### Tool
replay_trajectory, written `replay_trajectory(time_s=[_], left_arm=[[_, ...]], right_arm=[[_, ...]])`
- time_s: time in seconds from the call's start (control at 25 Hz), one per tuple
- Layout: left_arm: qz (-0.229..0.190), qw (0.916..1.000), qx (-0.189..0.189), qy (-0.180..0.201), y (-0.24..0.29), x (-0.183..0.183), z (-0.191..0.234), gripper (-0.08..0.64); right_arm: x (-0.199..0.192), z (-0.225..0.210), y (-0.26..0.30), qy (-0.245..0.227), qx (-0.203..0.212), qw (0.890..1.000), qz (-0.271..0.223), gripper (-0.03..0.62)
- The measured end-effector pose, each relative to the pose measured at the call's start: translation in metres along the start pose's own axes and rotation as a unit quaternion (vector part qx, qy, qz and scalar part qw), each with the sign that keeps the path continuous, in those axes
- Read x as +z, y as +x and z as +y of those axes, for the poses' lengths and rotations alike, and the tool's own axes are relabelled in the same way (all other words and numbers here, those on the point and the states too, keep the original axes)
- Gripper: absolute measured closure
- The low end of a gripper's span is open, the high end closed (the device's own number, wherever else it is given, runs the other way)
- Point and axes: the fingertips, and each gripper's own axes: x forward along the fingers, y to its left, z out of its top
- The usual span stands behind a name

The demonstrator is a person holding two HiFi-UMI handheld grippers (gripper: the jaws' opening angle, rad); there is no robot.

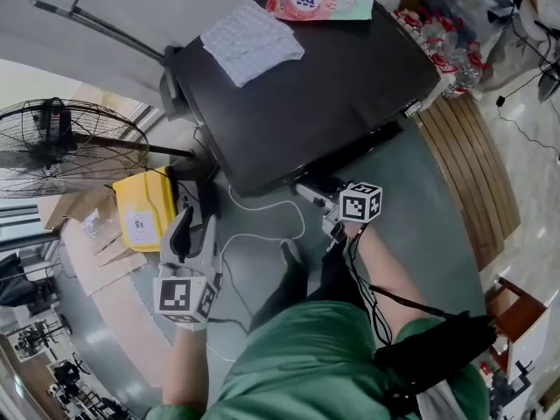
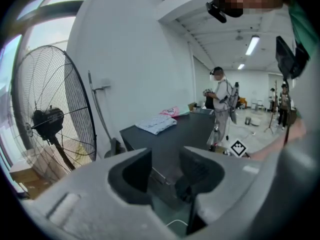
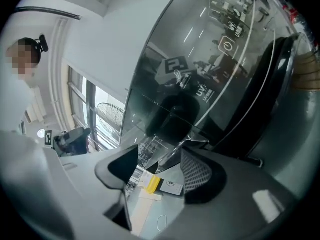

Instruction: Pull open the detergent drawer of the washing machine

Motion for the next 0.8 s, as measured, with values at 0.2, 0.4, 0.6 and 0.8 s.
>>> replay_trajectory(time_s=[0.2,0.4,0.6,0.8], left_arm=[[0.007,1.0,0.003,-0.002,-0.005,-0.005,0.0,0.393],[0.019,0.9998,0.011,-0.005,-0.011,-0.015,0.008,0.393],[0.043,0.9986,0.02,-0.025,-0.016,-0.034,0.018,0.393],[0.054,0.9978,0.023,-0.031,-0.018,-0.047,0.02,0.393]], right_arm=[[0.003,0.002,0.008,0.011,0.023,1.0,-0.01,0.322],[0.007,0.007,0.021,0.013,0.054,0.998,-0.016,0.276],[0.009,0.007,0.023,0.034,0.077,0.996,-0.032,0.275],[0.011,0.006,0.025,0.052,0.089,0.994,-0.043,0.273]])
